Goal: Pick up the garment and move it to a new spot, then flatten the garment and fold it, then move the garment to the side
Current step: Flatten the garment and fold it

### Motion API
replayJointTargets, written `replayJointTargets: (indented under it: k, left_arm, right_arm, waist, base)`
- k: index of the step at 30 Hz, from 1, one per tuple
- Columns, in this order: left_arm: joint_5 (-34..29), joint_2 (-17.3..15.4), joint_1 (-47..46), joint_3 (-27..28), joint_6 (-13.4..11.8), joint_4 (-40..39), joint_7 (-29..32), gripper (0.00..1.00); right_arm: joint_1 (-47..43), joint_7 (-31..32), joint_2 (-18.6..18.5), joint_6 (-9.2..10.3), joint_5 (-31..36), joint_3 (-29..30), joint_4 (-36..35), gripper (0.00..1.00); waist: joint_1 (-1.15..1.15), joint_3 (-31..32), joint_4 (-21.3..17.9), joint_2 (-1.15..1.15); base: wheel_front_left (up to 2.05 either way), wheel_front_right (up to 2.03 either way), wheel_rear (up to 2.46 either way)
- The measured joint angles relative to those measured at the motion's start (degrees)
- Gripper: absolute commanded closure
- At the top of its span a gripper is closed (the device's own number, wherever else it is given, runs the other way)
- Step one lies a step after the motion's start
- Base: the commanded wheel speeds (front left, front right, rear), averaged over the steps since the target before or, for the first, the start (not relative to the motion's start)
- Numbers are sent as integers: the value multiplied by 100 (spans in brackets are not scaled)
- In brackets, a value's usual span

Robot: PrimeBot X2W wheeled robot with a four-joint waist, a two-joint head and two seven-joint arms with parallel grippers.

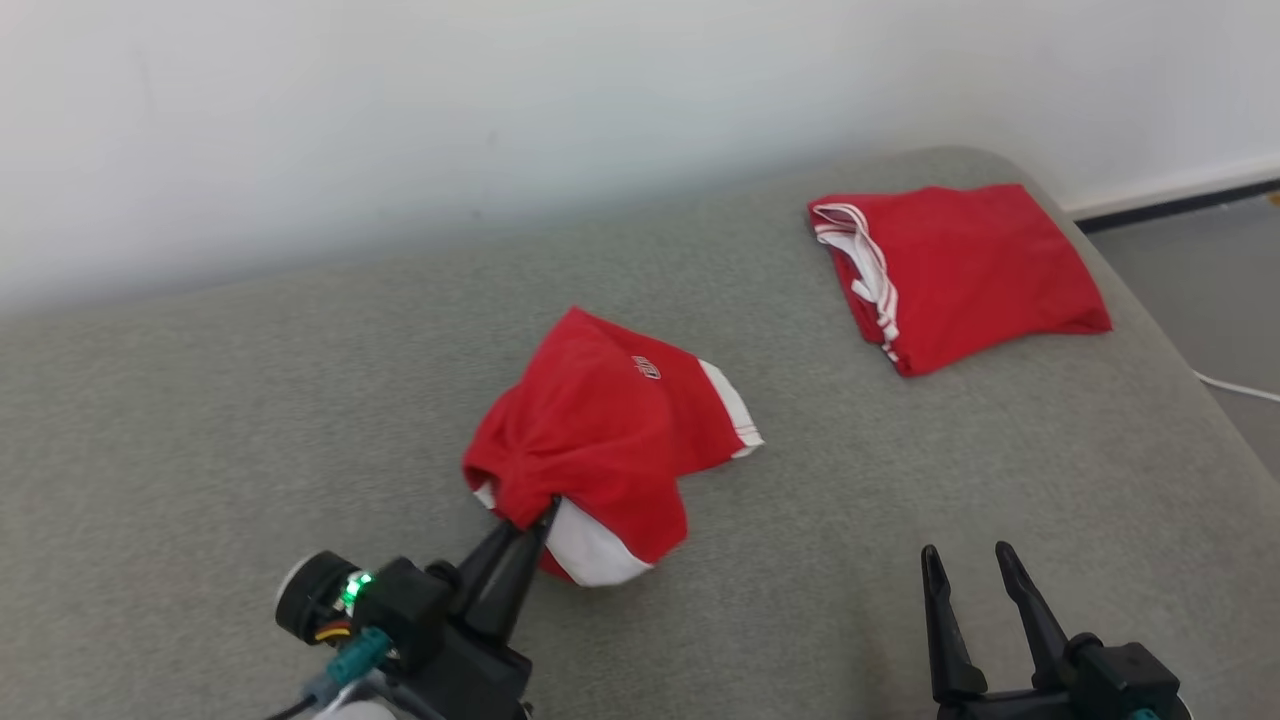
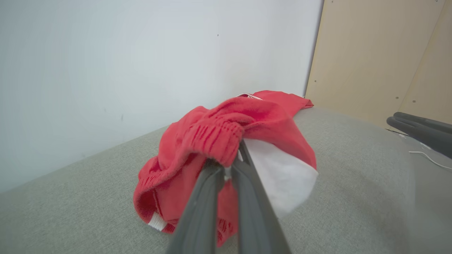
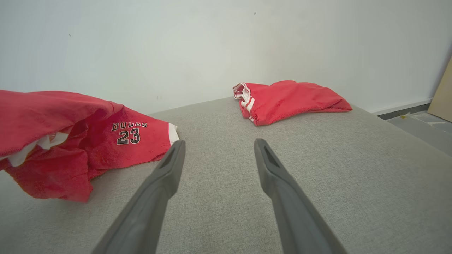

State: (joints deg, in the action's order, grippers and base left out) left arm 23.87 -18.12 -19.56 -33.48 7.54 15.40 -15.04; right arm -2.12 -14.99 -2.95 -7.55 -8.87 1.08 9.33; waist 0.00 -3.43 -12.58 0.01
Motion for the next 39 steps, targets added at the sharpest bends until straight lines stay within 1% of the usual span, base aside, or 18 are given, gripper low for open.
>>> replayJointTargets:
  k: [6, 10, 15, 17, 20, 25, 30, 33, 36, 39]
  left_arm:
    - [-35, -45, 572, -376, -10, -632, 53, 100]
    - [32, -156, 1257, -571, -133, -949, 235, 100]
    - [193, -411, 2064, -542, -391, -880, 250, 100]
    - [198, -460, 2209, -558, -417, -800, 234, 100]
    - [258, -431, 2224, -546, -401, -809, 190, 100]
    - [258, -310, 1922, -542, -307, -959, 124, 100]
    - [224, -68, 1195, -542, -190, -1018, 91, 100]
    - [388, 111, 755, -344, -140, -892, 47, 100]
    - [456, 115, 398, -24, -104, -524, 20, 100]
    - [400, 20, 201, 345, -156, -82, 15, 100]
  right_arm:
    - [-90, 0, 1, 0, -31, -36, 23, 0]
    - [-130, 0, 0, 0, -66, -68, 26, 0]
    - [-144, 0, 3, 0, -88, -85, 27, 0]
    - [-153, 0, 2, 0, -88, -80, 31, 0]
    - [-156, 0, 1, 0, -85, -81, 55, 0]
    - [-126, 0, 3, 0, -63, -122, 74, 0]
    - [-97, 0, 3, 0, -18, -107, 104, 0]
    - [-67, 0, 2, 0, 26, -74, 123, 0]
    - [-26, 0, 3, 0, 74, -63, 127, 0]
    - [8, 0, 2, 0, 100, -54, 135, 0]
  waist:
    - [0, 184, 479, 0]
    - [0, 280, 820, 0]
    - [-1, 354, 1184, 0]
    - [0, 372, 1292, 0]
    - [-1, 398, 1405, 0]
    - [-1, 436, 1385, 0]
    - [0, 444, 1209, 0]
    - [0, 430, 1071, 0]
    - [0, 395, 922, 0]
    - [0, 334, 775, 0]
  base:
    - [0, 0, 0]
    - [0, 0, 0]
    - [0, 0, 0]
    - [0, 0, 0]
    - [0, 0, 0]
    - [0, 0, 0]
    - [0, 0, 0]
    - [0, 0, 0]
    - [0, 0, 0]
    - [0, 0, 0]
